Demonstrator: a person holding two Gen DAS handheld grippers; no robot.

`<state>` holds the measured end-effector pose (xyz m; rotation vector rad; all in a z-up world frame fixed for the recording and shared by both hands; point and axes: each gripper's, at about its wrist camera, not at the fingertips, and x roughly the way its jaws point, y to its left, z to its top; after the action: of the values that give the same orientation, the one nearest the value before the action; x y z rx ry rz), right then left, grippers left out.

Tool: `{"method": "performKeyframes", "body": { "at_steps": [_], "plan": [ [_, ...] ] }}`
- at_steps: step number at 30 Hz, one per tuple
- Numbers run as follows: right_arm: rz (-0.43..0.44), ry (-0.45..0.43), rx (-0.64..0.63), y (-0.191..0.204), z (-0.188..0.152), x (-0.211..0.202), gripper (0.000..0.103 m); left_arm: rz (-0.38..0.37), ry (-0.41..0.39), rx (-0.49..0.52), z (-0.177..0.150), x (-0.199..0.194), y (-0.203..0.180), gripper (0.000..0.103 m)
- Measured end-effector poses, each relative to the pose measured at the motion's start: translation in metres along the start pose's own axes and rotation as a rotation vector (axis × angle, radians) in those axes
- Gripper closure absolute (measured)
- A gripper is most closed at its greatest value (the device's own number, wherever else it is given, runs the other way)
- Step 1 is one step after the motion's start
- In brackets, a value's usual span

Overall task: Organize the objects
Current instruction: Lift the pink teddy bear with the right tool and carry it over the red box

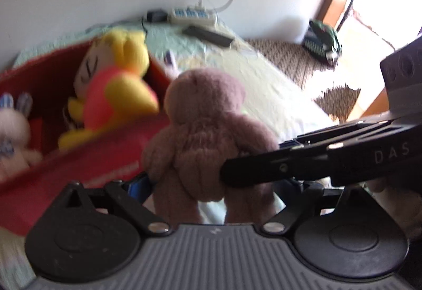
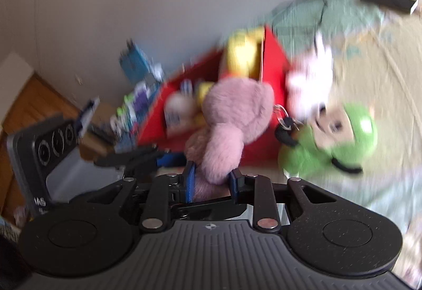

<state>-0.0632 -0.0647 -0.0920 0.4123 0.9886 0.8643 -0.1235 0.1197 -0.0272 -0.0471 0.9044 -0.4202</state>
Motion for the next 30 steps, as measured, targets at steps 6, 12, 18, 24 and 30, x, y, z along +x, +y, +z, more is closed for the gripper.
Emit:
{"method": "performKeyframes", "body": {
  "at_steps": [6,12,18,24,30],
  "plan": [
    [-0.001,0.128,0.102,-0.016,-0.022,0.017,0.075,-0.032,0.195,0.057,-0.032,0.036,0.002,0.013],
    [0.006,0.085,0.077,-0.019,-0.020,-0.018,0.075,-0.074,0.148,0.145,-0.019,0.038,-0.023,0.013],
    [0.012,-0.008,0.096,-0.032,-0.022,-0.071,0.075,-0.155,0.048,0.192,0.005,0.035,-0.058,0.014],
    [0.010,-0.095,0.098,-0.034,-0.026,-0.102,0.075,-0.184,0.004,0.190,0.018,0.034,-0.082,0.013],
    [0.024,-0.223,-0.017,-0.014,0.000,-0.114,0.075,-0.172,-0.096,0.129,0.051,0.009,-0.076,0.014]
  ]
}}
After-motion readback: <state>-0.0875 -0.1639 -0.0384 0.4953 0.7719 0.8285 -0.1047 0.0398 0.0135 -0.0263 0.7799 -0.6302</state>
